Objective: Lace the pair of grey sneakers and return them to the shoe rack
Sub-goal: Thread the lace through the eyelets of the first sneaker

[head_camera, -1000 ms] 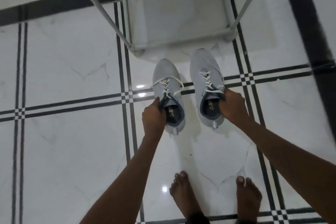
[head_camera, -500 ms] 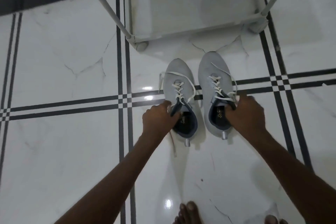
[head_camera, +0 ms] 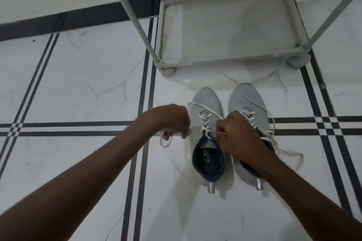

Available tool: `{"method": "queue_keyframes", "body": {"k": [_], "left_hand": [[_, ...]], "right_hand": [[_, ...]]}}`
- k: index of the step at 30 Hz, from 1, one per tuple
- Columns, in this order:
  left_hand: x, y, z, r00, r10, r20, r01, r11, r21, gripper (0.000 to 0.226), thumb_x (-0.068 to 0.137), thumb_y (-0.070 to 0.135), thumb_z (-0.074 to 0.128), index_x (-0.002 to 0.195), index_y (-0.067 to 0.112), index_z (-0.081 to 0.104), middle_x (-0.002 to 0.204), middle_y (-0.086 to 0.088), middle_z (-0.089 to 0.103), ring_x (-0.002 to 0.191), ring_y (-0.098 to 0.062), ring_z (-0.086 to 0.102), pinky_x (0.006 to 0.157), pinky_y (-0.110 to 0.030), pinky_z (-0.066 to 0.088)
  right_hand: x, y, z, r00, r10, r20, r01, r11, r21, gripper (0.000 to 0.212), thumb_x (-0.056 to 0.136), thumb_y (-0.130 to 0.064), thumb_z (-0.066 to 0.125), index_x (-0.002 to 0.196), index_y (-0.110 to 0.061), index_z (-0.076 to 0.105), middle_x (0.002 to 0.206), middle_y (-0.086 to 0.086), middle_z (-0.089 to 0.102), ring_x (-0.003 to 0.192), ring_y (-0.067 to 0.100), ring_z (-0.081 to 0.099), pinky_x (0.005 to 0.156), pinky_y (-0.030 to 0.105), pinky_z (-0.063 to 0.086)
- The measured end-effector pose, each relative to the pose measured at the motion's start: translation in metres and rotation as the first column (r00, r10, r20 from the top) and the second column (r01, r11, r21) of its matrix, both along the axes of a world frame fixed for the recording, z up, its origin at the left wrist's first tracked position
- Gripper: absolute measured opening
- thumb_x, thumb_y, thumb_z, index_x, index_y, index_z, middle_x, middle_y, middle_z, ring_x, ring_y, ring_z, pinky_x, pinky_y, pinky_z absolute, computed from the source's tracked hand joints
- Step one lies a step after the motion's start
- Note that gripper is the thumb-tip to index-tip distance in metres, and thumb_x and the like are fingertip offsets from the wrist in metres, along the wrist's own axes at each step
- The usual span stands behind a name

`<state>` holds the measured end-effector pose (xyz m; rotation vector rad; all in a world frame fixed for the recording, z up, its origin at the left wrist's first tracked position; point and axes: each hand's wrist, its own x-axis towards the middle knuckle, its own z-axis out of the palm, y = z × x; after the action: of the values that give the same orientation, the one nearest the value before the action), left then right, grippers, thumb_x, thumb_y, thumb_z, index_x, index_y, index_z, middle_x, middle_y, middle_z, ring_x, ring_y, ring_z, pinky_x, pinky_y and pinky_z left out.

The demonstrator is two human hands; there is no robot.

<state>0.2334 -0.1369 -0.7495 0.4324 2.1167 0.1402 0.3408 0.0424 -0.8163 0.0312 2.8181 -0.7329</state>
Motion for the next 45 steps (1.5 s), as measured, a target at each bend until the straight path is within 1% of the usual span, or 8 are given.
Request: {"method": "queue_keyframes", "body": {"k": [4,11,16,20,25,31,36,45], "left_hand": [[0.022,0.0,-0.037,0.977,-0.157,-0.143,0.155,0.988,-0.026,0.042,0.084,0.041,0.07,0.116,0.014,0.067,0.113,-0.007,0.069,0.103,-0.027,0.065,0.087,-0.035,0.052],[0.036,-0.005,-0.053,0.964,0.136,-0.229,-0.059,0.948,0.312,0.015,0.081,0.02,0.071,0.09,0.008,0.074,0.091,-0.007,0.074,0.087,-0.023,0.068,0.073,-0.027,0.05],[0.035,-0.012,-0.048,0.97,0.238,-0.047,-0.213,0.928,0.306,0.013,0.088,0.02,0.059,0.086,0.009,0.065,0.077,-0.007,0.076,0.07,-0.013,0.07,0.067,-0.023,0.054],[0.04,-0.025,-0.045,0.956,0.269,0.112,-0.291,0.906,0.307,0.019,0.09,0.025,0.068,0.101,0.011,0.063,0.075,-0.014,0.071,0.059,-0.021,0.071,0.06,-0.035,0.062],[0.041,-0.019,-0.05,0.973,0.117,-0.198,-0.043,0.939,0.342,0.011,0.092,0.021,0.063,0.093,0.013,0.07,0.07,0.001,0.074,0.053,-0.013,0.065,0.055,-0.024,0.055],[0.047,-0.028,-0.07,0.867,-0.061,-0.495,0.245,0.917,0.316,0.014,0.093,0.027,0.061,0.099,0.02,0.072,0.085,0.002,0.075,0.073,-0.019,0.069,0.065,-0.037,0.056],[0.059,-0.045,-0.076,0.802,-0.08,-0.593,0.276,0.928,0.249,0.034,0.08,-0.005,0.055,0.081,0.027,0.066,0.066,0.007,0.068,0.054,-0.017,0.059,0.049,-0.029,0.046],[0.061,-0.064,-0.078,0.825,-0.001,-0.565,0.171,0.953,0.248,0.025,0.083,0.002,0.057,0.081,0.026,0.065,0.07,0.006,0.067,0.064,-0.019,0.061,0.054,-0.029,0.043]], "right_hand": [[-0.006,0.003,0.003,1.0,0.018,0.01,-0.018,1.0,-0.025,0.029,0.083,-0.038,0.062,0.062,-0.019,0.056,0.066,0.013,0.057,0.077,0.03,0.054,0.062,0.032,0.039],[-0.014,0.01,0.027,0.995,0.029,-0.097,-0.022,0.997,0.081,0.026,0.081,-0.035,0.072,0.067,-0.013,0.072,0.078,0.01,0.069,0.121,0.031,0.048,0.098,0.035,0.035],[-0.023,0.026,0.029,0.999,-0.042,-0.014,0.044,0.977,0.209,0.044,0.079,-0.045,0.073,0.052,-0.011,0.063,0.045,0.005,0.047,0.061,0.029,0.055,0.077,0.034,0.038],[-0.022,0.007,0.031,0.997,0.046,0.064,-0.064,0.942,0.329,0.028,0.085,-0.043,0.062,0.082,-0.017,0.072,0.092,0.006,0.071,0.128,0.035,0.043,0.116,0.048,0.013],[-0.008,-0.015,0.013,0.984,0.174,0.025,-0.175,0.982,0.076,0.017,0.083,-0.018,0.062,0.097,-0.01,0.059,0.091,0.016,0.062,0.087,0.033,0.06,0.065,0.032,0.041],[-0.024,0.006,0.007,0.963,0.16,0.215,-0.147,0.986,-0.077,0.037,0.089,-0.033,0.063,0.062,-0.008,0.061,0.06,0.006,0.06,0.058,0.019,0.055,0.054,0.029,0.038],[-0.036,0.028,0.007,0.938,0.177,0.299,-0.161,0.984,-0.079,0.038,0.089,-0.028,0.065,0.054,-0.015,0.061,0.053,-0.008,0.057,0.051,0.004,0.051,0.059,0.026,0.038],[-0.022,0.016,-0.011,0.991,0.086,0.104,-0.095,0.992,0.088,0.041,0.091,-0.036,0.058,0.051,-0.026,0.055,0.068,0.008,0.065,0.073,0.028,0.062,0.061,0.029,0.035]]}}
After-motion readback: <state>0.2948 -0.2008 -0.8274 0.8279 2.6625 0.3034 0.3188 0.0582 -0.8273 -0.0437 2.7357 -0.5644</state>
